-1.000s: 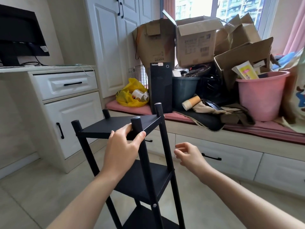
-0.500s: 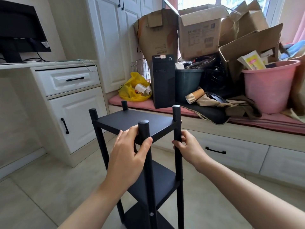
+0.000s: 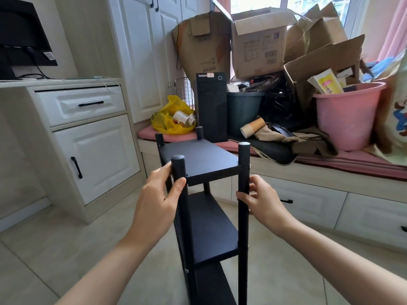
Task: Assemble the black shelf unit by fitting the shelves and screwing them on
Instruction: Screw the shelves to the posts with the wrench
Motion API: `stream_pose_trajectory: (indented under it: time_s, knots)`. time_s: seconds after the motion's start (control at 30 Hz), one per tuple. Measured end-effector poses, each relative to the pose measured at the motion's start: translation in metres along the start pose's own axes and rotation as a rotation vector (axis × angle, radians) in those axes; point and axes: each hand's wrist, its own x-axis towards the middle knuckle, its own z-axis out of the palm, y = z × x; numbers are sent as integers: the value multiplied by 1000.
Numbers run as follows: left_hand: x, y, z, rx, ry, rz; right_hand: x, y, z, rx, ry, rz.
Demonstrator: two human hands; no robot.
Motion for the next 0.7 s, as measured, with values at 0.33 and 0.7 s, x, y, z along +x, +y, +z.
stream_pose_trajectory:
  time_s: [0.33,0.7]
  knots:
    - [-9,-11,4,-224,-22,-86,-22,13,-3,7,-59,-4]
    - [-38,-42,7,-456,-341,-454,-37,32,-16,48,-60,36]
